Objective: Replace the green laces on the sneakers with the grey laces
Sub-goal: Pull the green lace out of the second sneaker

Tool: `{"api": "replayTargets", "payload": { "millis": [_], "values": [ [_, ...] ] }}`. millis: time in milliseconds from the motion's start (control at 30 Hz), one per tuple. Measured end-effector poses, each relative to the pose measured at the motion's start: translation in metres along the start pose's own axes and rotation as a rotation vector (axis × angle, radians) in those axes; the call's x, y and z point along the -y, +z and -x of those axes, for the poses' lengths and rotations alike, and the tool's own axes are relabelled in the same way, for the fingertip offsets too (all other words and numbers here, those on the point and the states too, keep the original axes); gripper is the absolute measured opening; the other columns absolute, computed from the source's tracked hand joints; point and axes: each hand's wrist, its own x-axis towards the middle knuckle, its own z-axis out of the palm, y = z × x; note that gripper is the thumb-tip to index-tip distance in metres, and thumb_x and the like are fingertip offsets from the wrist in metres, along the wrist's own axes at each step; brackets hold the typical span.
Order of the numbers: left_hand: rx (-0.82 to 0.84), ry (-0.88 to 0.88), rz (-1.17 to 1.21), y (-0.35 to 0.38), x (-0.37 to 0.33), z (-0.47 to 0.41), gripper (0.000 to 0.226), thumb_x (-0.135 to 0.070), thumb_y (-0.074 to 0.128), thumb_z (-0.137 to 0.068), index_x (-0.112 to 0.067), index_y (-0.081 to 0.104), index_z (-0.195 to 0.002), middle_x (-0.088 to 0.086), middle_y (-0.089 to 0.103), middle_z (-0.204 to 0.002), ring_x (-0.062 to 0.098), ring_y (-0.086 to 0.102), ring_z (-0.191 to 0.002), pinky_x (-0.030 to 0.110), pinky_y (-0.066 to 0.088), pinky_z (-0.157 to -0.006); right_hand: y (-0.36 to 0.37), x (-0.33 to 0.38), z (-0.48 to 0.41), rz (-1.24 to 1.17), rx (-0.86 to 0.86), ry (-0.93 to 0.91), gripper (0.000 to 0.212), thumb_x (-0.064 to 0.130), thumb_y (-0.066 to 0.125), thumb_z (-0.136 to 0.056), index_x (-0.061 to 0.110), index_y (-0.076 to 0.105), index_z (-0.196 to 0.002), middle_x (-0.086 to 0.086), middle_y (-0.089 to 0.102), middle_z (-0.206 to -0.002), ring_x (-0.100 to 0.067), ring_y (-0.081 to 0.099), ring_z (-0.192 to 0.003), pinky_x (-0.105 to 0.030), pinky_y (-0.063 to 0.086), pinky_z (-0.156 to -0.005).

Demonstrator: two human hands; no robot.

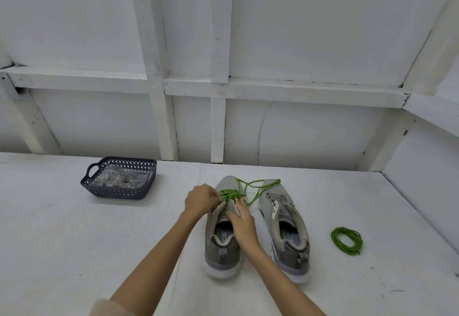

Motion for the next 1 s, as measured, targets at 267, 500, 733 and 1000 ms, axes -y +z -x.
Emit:
{"api": "replayTargets", "payload": {
  "millis": [267,500,733,1000],
  "values": [
    [0.027,0.084,-0.099,-0.001,-0.004,-0.001,0.014,-0.03,0.064,-0.088,-0.02,0.071,-0.094,0.003,0.071,-0.097,0.022,0.065,-0.09,0.026,0.046,-0.07,0.001,-0.004,-0.001,-0.013,-0.01,-0.012,0.055,0.014,0.05,-0.098,0.007,0.032,-0.149,-0.006,0.016,-0.161,-0.017,0.016,-0.148,-0.032,0.016,-0.12],
    [-0.018,0.084,-0.308,0.004,-0.008,0.003,0.026,-0.027,0.039,-0.096,-0.008,0.058,-0.095,0.008,0.063,-0.09,0.03,0.058,-0.081,0.029,0.036,-0.063,0.001,-0.004,-0.002,-0.01,-0.007,-0.014,0.055,0.015,0.051,-0.098,0.008,0.032,-0.149,-0.005,0.018,-0.161,-0.016,0.017,-0.148,-0.027,0.016,-0.118],
    [0.01,0.076,-0.243,0.003,-0.007,-0.002,0.029,-0.043,0.053,-0.094,-0.019,0.069,-0.098,0.002,0.068,-0.097,0.024,0.063,-0.093,0.027,0.043,-0.069,0.001,-0.004,-0.001,-0.009,-0.014,-0.01,0.054,0.016,0.051,-0.098,0.01,0.033,-0.148,-0.005,0.02,-0.16,-0.016,0.018,-0.147,-0.028,0.016,-0.119],
    [-0.105,0.105,-0.344,0.012,-0.019,0.001,0.02,-0.023,0.037,-0.097,-0.007,0.049,-0.093,0.013,0.065,-0.098,0.032,0.057,-0.082,0.031,0.036,-0.063,0.0,-0.005,0.0,-0.023,-0.007,-0.011,0.054,0.014,0.05,-0.098,0.01,0.033,-0.149,-0.005,0.021,-0.16,-0.016,0.02,-0.147,-0.028,0.017,-0.119]
  ]
}}
